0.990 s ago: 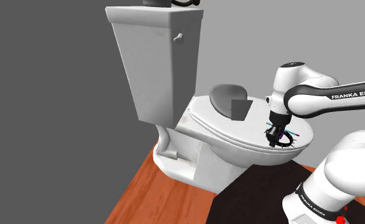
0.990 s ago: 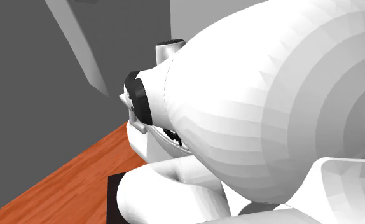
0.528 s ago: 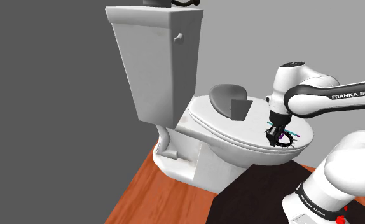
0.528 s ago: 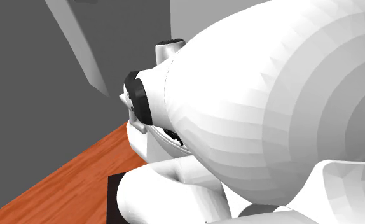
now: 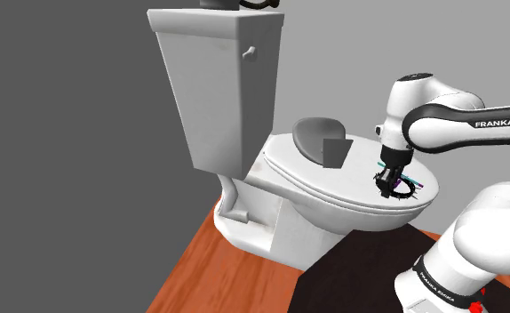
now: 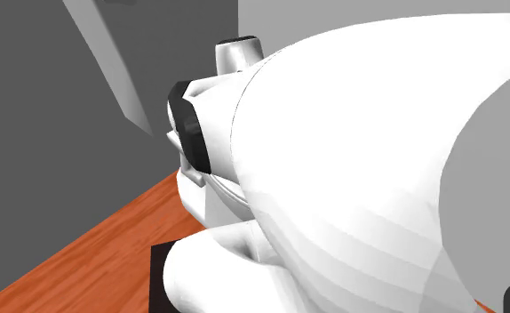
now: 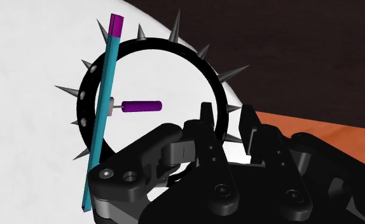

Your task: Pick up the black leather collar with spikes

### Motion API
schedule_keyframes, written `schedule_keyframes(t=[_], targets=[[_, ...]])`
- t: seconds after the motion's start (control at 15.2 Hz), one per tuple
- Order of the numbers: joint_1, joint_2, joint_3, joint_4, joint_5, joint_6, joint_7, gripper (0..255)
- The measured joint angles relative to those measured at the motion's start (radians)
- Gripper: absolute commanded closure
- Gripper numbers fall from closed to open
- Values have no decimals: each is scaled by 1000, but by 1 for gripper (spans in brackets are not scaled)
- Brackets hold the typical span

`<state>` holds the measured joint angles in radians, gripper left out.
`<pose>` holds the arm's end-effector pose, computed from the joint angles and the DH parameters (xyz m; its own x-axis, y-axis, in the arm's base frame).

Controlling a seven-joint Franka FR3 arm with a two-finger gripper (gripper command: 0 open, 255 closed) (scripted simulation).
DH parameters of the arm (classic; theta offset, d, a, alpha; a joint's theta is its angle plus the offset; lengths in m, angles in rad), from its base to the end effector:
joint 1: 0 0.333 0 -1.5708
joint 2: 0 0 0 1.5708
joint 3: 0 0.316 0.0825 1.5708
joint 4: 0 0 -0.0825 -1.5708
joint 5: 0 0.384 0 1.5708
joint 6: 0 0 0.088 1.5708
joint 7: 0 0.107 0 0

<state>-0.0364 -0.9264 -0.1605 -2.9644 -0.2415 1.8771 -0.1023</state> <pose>0.2427 -0.0554 0.3676 0.9831 0.0643 -0.1715 0.0772 -0.9946 0.0699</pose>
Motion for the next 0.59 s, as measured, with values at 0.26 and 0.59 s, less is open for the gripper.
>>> schedule_keyframes(t=[0.26,0.59], targets=[[3,-19,7,42,9,-60,-7,255],[10,-42,19,92,24,-134,-12,255]])
